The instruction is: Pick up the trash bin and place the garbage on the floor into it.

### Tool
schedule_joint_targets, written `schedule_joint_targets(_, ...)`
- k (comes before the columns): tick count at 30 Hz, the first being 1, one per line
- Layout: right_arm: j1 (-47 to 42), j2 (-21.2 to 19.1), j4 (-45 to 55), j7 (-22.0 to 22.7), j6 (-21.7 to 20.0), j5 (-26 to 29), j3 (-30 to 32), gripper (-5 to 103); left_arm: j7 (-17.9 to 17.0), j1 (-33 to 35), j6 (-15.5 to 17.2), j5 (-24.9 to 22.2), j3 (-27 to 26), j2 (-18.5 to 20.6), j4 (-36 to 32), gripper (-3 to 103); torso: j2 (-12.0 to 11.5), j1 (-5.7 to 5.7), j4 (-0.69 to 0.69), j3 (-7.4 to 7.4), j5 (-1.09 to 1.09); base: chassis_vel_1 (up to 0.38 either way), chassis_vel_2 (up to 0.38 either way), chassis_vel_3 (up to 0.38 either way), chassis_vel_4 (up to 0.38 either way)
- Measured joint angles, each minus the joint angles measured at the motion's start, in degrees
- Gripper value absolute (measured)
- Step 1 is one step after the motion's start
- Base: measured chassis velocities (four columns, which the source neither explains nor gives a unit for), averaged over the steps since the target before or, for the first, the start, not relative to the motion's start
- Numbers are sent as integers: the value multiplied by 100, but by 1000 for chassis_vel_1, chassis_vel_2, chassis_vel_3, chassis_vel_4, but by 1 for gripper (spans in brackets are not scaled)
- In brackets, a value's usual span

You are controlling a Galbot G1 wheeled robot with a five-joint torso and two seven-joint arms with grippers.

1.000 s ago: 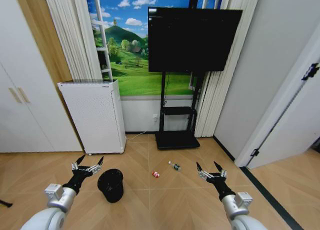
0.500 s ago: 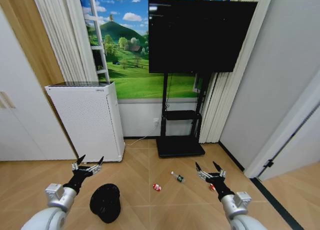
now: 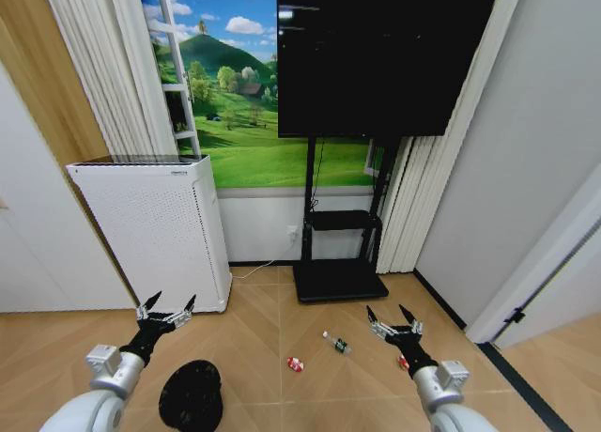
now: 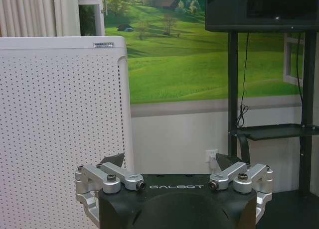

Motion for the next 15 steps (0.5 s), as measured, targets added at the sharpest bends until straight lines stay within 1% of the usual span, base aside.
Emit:
schedule_joint_targets(3, 12, 0, -22, -1, 20, 9, 3, 100, 1, 4, 0, 19, 3, -18, -2, 100, -68, -26, 0, -38, 0, 0, 0, 0, 0)
schedule_joint_targets(5, 9, -2, -57, -1, 49, 19, 10, 100, 1, -3, 0, 63, 32, -61, 16, 100, -161, -63, -1, -91, 1, 0, 0, 0, 0)
schedule_joint_targets(7, 3, -2, -66, -1, 61, 20, 13, 100, 1, -4, 0, 74, 40, -72, 21, 100, -184, -72, -1, -104, 0, 0, 0, 0, 0)
schedule_joint_targets(9, -28, 3, -97, -8, 98, 28, 42, 100, 1, -2, -1, 110, 67, -98, 27, 100, -272, -109, -1, -155, 0, 0, 0, 0, 0)
schedule_joint_targets(15, -45, 7, -151, -29, 144, 44, 73, 100, 1, -15, -20, 153, 89, -125, 54, 100, -399, -163, -1, -230, 0, 0, 0, 0, 0)
